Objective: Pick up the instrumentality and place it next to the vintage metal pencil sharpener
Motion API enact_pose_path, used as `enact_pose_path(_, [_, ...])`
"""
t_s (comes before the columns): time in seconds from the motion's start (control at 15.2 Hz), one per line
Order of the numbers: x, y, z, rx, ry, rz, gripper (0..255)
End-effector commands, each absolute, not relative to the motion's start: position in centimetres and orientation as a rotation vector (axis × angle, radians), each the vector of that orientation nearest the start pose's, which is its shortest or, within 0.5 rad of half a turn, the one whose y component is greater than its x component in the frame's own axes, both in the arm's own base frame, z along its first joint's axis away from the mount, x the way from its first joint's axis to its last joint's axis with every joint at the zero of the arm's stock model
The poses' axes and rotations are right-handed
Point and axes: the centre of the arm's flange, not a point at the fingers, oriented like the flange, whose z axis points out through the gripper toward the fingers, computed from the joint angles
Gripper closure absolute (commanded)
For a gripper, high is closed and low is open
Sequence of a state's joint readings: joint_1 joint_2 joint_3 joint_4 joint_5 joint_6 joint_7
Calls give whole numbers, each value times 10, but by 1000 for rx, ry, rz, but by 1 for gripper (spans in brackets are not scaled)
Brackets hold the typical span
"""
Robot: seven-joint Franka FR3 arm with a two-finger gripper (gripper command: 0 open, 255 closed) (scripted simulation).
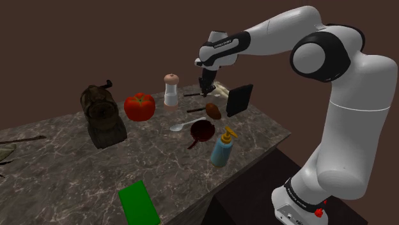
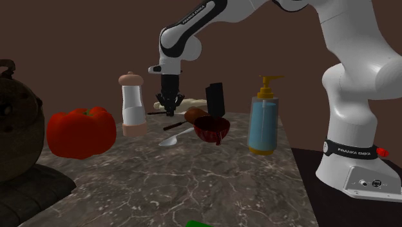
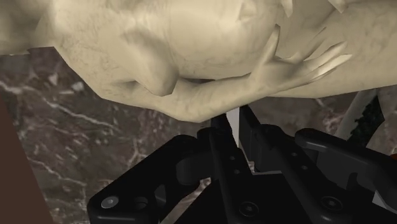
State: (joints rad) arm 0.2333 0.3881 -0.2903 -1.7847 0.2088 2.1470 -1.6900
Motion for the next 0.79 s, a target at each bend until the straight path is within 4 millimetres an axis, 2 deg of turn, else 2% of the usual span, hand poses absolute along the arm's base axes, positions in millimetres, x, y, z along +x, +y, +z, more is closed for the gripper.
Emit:
enact_pose_path(0.0, [644,-14,354,-2223,-2153,-73,255])
enact_pose_path(0.73, [644,-14,412,-2223,-2153,-73,255])
